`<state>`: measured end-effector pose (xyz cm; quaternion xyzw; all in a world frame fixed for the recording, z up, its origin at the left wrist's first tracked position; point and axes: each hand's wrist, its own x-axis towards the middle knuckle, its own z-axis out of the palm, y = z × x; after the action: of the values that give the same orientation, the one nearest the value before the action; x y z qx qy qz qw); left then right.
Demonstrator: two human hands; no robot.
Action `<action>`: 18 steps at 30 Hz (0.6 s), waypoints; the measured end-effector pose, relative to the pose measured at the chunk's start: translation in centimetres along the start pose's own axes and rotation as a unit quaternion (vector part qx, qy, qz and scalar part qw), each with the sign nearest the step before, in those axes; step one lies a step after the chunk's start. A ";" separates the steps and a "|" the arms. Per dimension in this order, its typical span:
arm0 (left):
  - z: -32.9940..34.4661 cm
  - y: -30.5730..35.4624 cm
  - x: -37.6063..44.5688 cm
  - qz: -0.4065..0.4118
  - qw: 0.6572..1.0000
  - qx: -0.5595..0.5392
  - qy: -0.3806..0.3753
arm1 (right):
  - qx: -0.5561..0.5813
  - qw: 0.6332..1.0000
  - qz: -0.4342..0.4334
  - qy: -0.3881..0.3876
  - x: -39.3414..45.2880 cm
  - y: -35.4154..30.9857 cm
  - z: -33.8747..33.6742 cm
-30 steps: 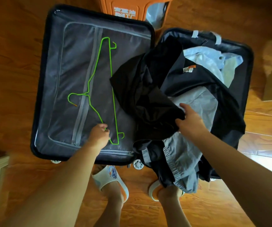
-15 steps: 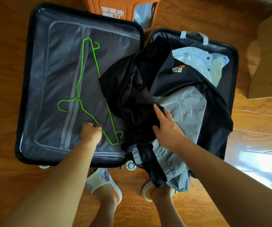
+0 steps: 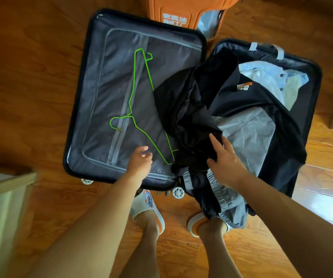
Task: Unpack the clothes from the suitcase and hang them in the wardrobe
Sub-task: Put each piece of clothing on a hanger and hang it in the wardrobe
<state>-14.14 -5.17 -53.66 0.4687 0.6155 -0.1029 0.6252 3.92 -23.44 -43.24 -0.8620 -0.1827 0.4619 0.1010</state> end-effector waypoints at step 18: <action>-1.6 1.9 -6.3 0.168 0.937 -0.238 0.190 | 0.014 1.000 -0.001 0.002 0.2 0.0 -0.5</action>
<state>-15.22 -5.82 -47.03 0.4136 0.6416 0.2447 0.5979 4.47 -23.34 -43.12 -0.8611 -0.1766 0.4629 0.1141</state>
